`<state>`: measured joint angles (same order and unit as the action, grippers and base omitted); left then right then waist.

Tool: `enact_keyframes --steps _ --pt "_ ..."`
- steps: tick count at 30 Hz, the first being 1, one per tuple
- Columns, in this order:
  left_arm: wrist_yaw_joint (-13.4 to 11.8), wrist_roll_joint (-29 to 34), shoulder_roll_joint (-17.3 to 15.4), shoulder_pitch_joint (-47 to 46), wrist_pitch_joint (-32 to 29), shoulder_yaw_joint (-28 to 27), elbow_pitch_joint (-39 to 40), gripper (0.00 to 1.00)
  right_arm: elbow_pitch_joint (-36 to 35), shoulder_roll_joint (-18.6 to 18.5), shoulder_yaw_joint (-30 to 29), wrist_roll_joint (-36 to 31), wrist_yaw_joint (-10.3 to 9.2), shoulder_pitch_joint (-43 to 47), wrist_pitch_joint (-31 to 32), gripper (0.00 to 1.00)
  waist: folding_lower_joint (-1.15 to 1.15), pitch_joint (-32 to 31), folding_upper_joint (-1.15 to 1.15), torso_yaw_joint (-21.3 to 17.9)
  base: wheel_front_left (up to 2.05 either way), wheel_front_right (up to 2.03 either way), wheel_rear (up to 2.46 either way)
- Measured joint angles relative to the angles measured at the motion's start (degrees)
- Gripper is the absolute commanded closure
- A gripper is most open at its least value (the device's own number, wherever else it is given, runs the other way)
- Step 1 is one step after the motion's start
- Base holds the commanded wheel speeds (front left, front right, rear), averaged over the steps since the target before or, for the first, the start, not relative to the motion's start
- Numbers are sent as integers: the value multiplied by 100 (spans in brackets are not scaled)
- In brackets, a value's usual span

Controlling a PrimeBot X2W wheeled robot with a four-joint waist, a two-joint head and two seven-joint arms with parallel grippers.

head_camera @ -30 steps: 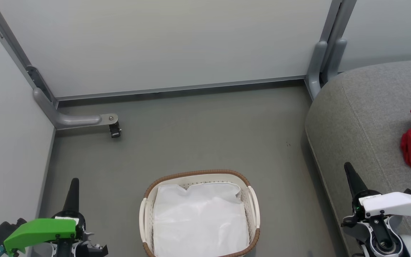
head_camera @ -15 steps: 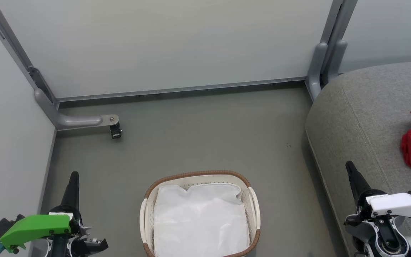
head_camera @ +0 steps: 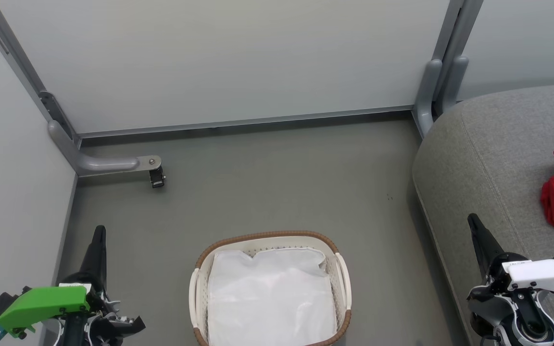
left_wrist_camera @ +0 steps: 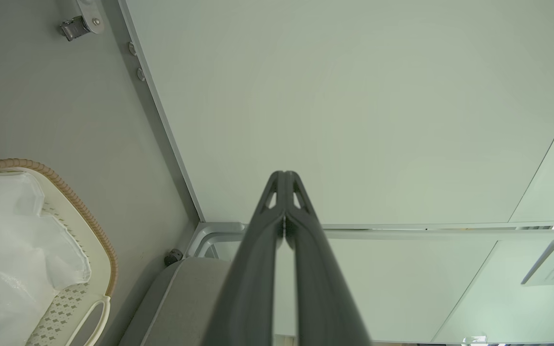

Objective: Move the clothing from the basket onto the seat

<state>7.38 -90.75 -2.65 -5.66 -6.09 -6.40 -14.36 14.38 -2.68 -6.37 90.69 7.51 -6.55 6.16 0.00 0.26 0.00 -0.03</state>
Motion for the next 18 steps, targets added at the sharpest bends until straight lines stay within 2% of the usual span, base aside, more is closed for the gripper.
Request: enact_keyframes --steps 18 --pt "0 -157 -2 -26 -46 -9 38 100 -37 -2 -18 162 -1 5 40 100 0 -8 0 3 0 0 0"
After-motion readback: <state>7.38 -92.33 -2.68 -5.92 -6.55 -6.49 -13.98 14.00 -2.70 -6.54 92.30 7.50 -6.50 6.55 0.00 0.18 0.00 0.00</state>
